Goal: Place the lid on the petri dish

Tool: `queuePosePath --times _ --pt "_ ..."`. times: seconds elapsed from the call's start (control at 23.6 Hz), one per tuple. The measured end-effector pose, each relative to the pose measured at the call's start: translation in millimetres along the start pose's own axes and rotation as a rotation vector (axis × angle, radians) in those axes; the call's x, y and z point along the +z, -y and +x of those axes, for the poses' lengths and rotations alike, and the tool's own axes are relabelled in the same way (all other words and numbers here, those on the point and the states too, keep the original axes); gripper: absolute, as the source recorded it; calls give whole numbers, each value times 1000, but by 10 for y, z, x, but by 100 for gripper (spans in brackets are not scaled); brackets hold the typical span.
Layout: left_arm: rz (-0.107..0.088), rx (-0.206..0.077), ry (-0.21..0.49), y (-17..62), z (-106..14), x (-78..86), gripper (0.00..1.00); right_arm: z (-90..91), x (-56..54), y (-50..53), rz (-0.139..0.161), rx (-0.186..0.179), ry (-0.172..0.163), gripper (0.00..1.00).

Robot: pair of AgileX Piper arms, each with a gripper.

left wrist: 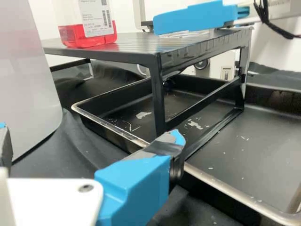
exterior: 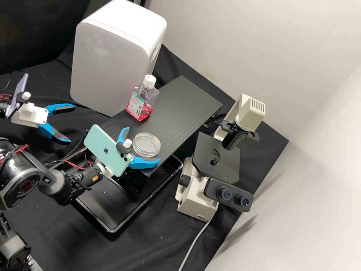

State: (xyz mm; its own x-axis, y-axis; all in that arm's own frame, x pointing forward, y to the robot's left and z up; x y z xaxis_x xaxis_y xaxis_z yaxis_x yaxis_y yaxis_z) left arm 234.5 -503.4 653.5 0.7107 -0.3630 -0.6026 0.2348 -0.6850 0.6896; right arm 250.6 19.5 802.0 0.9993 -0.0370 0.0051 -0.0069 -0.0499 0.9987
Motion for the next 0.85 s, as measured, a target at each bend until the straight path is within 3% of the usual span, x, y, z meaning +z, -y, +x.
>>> queuePosePath --times 0.13,0.3,0.38,0.47,0.55,0.85 --pt "58 3 -31 6 -4 23 100 -51 12 -11 6 17 2 100" --pt "129 17 -93 -23 -74 82 100 -174 18 -111 35 105 17 100" --pt "137 28 -82 -58 -105 108 100 -213 -1 -149 39 139 -2 100" --pt "164 28 -78 -60 -108 122 100 -216 -12 -155 40 145 -8 100" --pt "177 27 -76 -59 -107 127 100 -216 -12 -155 48 145 -8 100" --pt "183 27 -70 -57 -105 143 100 -231 3 -151 88 144 -6 100"
